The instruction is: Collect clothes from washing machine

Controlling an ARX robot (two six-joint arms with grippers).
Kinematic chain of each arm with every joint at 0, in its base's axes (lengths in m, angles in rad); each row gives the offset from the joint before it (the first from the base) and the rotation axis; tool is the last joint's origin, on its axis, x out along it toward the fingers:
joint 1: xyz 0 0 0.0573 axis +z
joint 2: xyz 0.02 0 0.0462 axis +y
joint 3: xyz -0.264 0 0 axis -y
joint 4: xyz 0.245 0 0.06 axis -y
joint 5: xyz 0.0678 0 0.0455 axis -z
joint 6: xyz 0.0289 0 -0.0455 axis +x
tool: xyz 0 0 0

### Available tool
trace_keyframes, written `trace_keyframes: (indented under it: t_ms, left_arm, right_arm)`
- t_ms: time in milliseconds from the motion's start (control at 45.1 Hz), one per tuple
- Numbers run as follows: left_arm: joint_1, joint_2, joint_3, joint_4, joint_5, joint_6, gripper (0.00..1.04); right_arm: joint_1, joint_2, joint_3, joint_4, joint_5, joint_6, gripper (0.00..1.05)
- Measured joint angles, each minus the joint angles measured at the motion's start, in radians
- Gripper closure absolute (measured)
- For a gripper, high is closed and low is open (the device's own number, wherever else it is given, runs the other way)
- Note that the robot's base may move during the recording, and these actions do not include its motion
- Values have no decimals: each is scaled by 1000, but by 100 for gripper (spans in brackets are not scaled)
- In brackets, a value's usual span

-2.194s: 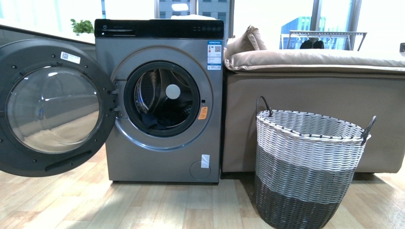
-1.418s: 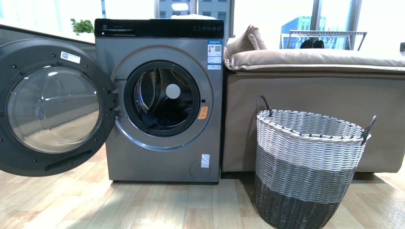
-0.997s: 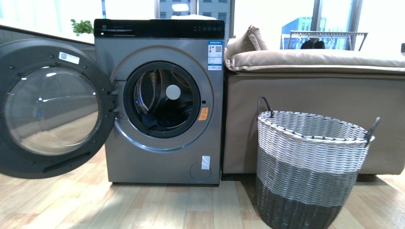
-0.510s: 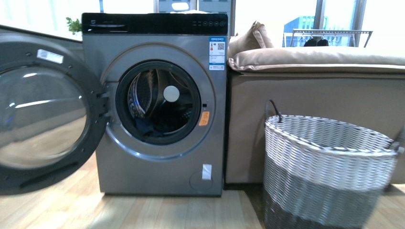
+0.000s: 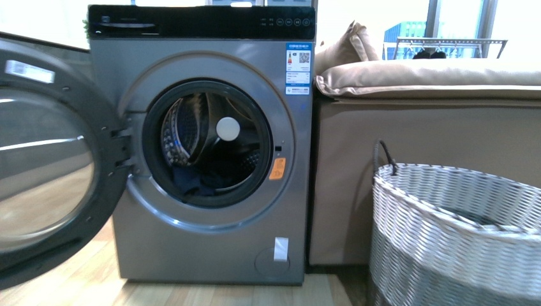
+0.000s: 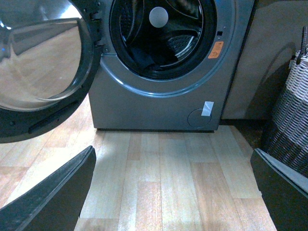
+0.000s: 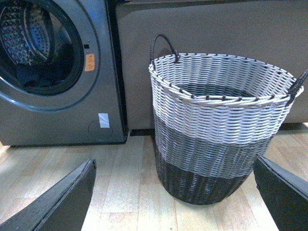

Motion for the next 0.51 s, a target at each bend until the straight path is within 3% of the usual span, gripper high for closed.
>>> trace_keyframes:
  t_ms: [510]
  left_arm:
    - [0, -1, 0, 0, -2, 0, 7]
  right_arm:
    - [0, 1, 0, -1, 0, 0, 8]
